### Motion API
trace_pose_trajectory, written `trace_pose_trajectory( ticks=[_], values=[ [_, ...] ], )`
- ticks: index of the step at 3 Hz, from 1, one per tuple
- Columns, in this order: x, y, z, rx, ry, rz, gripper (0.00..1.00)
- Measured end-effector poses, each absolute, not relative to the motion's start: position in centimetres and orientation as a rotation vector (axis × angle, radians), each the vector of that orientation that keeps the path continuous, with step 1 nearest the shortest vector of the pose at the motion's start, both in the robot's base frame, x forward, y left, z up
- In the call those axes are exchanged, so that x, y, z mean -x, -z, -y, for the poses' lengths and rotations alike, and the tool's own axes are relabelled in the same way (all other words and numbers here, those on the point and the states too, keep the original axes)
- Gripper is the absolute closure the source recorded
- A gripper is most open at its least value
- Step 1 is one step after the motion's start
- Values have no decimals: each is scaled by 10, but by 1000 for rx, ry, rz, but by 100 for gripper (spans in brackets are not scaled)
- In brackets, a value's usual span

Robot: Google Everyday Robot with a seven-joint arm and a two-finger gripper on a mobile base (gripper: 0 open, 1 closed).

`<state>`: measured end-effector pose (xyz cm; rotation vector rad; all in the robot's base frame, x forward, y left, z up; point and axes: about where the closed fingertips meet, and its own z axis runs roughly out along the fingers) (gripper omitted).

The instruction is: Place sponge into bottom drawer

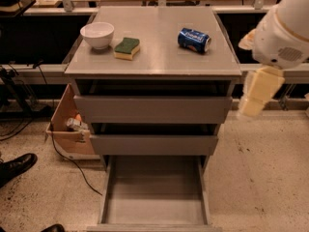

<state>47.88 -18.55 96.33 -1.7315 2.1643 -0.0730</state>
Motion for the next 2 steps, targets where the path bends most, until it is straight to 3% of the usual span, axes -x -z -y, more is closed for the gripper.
trace_pose_trajectory(
  ticks=[2],
  values=[
    [-556, -952, 119, 1729, 34, -2035, 0]
  ],
)
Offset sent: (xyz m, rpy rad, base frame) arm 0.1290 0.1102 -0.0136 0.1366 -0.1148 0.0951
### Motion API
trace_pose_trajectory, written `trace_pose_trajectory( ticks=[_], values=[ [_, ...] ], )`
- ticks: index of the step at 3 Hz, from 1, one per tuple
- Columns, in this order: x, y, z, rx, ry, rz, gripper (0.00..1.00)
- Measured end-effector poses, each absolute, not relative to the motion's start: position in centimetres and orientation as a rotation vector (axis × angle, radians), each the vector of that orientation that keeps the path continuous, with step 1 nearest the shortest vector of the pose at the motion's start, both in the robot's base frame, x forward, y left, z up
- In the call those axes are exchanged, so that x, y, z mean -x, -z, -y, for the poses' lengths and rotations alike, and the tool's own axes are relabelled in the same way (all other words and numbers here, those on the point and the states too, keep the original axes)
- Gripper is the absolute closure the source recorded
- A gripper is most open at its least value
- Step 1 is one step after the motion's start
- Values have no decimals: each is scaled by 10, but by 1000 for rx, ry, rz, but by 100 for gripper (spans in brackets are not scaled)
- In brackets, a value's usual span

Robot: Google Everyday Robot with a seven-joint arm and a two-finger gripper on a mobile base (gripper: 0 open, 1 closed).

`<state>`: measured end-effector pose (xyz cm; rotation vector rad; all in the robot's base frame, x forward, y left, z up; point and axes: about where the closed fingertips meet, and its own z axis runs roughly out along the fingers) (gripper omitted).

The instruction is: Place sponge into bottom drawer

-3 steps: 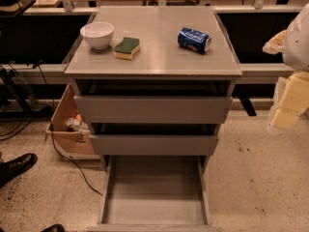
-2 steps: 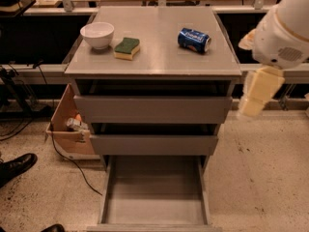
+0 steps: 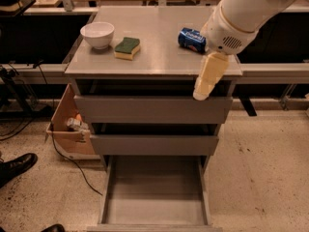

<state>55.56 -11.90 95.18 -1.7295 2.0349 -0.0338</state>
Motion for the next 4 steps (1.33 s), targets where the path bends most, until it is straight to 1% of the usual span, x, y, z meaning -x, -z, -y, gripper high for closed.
trace_pose_trajectory(
  ticks=[1, 2, 3, 4],
  values=[
    [-592, -947, 81, 1707, -15, -1986, 0],
    [-592, -947, 81, 1707, -15, -1986, 0],
    [-613, -938, 63, 1637, -56, -1983, 0],
    [-661, -922, 29, 1520, -120, -1986, 0]
  ],
)
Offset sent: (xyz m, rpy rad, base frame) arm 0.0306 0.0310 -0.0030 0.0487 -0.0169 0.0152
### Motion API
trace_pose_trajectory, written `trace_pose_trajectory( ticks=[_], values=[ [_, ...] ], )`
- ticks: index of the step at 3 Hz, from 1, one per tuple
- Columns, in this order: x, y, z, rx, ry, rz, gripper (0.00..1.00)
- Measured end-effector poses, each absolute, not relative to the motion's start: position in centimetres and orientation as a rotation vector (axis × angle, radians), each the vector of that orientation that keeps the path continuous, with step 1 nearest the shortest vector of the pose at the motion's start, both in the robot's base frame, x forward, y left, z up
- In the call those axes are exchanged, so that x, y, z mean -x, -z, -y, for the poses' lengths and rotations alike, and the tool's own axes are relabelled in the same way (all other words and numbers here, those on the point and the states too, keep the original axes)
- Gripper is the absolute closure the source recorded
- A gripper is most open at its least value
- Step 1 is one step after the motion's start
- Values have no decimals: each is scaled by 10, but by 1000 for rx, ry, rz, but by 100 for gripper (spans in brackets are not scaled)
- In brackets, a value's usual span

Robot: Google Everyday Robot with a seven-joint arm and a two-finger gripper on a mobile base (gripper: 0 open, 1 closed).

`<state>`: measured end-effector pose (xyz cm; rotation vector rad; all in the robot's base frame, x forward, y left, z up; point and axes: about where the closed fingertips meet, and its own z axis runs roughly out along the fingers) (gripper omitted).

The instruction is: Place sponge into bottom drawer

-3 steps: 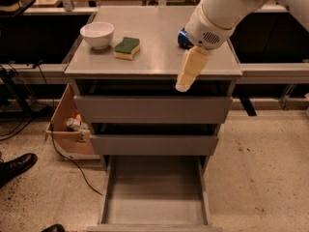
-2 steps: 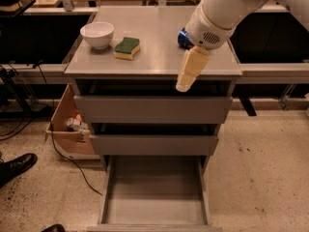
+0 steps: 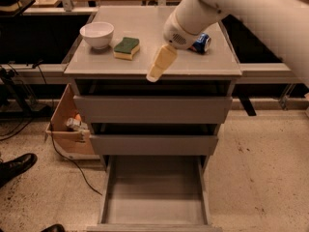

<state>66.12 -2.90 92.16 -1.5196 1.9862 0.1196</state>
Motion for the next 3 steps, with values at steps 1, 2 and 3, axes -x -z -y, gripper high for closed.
trace_pose_trajectory(
  ticks=[1, 2, 3],
  values=[
    [-711, -904, 1, 1397, -184, -1995, 0],
    [-757, -886, -20, 1283, -235, -2011, 0],
    [-796, -871, -35, 1165, -293, -2023, 0]
  ],
)
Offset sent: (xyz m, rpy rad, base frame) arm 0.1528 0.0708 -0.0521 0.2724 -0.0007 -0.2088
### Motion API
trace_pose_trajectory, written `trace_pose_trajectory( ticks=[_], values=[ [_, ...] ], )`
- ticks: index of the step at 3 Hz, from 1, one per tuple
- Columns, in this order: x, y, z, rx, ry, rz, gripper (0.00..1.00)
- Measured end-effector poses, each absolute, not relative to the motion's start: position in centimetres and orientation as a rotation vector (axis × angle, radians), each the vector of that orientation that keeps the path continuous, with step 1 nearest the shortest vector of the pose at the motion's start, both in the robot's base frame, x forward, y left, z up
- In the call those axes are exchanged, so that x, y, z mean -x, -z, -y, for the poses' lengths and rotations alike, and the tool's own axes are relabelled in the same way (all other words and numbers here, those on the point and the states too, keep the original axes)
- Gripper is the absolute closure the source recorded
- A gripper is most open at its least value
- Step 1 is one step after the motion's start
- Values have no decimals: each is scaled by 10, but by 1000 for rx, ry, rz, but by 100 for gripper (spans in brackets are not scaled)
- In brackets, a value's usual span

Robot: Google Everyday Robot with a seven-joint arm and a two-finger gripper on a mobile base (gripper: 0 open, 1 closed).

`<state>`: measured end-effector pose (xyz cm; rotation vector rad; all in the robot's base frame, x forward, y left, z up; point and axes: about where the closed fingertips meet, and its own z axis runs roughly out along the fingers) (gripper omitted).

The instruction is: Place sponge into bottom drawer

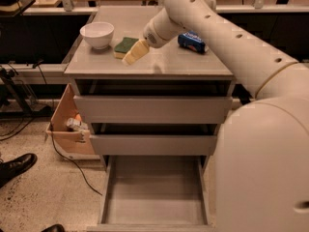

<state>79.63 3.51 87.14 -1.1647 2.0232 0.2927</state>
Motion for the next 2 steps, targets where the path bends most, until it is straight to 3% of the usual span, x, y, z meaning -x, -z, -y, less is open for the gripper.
trace_pose_trajectory(
  ticks=[2],
  values=[
    [-851, -853, -67, 1024, -400, -2014, 0]
  ],
)
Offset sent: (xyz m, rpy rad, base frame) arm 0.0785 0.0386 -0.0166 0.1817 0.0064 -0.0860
